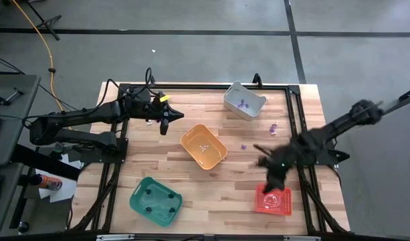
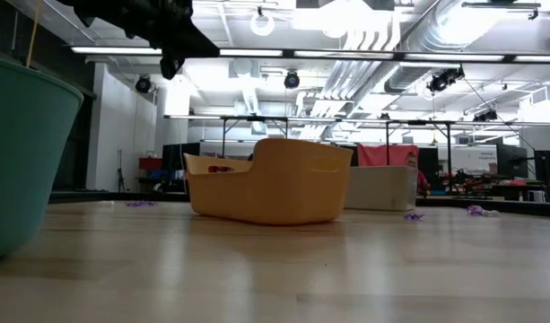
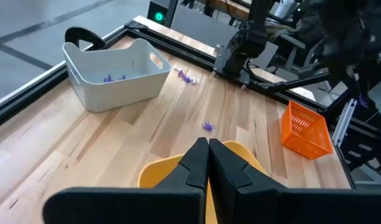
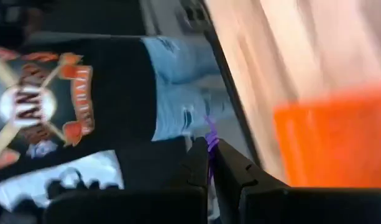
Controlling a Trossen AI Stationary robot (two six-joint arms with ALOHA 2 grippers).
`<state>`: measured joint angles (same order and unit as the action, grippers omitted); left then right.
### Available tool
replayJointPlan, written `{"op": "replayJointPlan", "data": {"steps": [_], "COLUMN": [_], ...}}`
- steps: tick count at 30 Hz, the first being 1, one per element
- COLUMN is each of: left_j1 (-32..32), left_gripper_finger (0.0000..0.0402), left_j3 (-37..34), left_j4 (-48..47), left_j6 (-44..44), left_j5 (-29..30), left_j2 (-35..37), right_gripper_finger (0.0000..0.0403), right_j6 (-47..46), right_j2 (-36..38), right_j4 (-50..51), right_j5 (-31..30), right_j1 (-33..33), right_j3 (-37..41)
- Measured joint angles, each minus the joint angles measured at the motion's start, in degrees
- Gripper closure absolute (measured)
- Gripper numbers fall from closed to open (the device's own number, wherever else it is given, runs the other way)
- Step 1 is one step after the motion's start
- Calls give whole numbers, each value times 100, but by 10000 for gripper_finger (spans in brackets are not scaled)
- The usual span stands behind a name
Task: Sort Halloween decoration
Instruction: Put the purple spider toy into the orange bin
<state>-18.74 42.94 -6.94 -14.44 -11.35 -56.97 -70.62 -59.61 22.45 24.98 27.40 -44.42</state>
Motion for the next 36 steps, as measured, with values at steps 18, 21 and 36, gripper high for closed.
{"op": "replayJointPlan", "data": {"steps": [18, 21, 36], "left_j1": [0, 0, 0], "left_gripper_finger": [401, 402, 402], "left_j3": [0, 0, 0], "left_j4": [-17, -15, -6], "left_j6": [162, 161, 158], "left_j5": [0, 0, 0], "left_j2": [0, 0, 0], "right_gripper_finger": [403, 403, 394], "right_j6": [-5601, -5657, -5692], "right_j2": [-1078, -1298, -1698], "right_j4": [-156, 60, 86], "right_j5": [-1998, -1994, -1985], "right_j1": [1865, 1727, 1458], "right_j3": [784, 784, 784]}}
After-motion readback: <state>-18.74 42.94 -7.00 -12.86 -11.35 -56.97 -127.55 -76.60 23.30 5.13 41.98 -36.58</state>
